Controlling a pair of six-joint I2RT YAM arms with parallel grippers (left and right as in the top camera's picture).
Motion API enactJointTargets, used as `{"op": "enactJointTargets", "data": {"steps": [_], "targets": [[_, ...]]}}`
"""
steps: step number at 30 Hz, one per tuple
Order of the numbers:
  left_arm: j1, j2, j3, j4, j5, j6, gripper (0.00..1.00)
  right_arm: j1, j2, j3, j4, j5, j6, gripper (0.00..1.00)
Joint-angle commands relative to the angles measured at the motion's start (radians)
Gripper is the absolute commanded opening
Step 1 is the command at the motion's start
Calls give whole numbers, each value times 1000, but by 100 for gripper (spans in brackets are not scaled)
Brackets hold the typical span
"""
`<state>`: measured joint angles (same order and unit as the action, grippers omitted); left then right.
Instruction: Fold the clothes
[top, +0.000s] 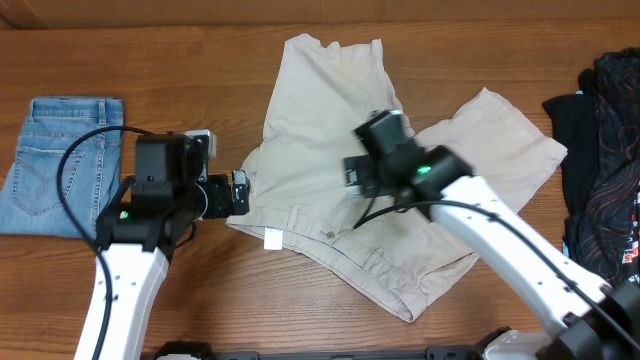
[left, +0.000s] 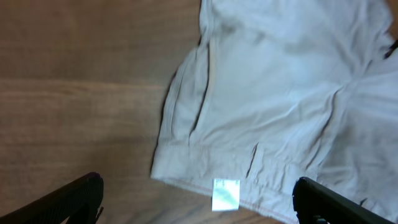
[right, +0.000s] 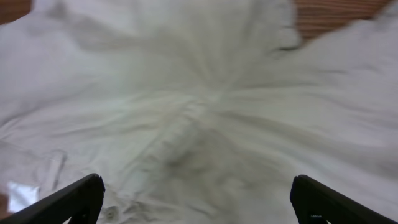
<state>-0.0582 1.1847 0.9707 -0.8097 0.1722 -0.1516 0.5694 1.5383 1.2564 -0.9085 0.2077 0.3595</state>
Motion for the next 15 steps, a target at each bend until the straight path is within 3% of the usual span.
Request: {"op": "enactJointTargets", "data": {"steps": [1,12,15], "targets": [[5,112,11,-24,6,-33,100,-83,-48,15,-49,28,16,100],[5,471,11,44,6,-81,100,-158,-48,15,-126,27,16,100],[5,543,11,85,25,-81,93,-158,-48,15,-126,27,15,100]]}}
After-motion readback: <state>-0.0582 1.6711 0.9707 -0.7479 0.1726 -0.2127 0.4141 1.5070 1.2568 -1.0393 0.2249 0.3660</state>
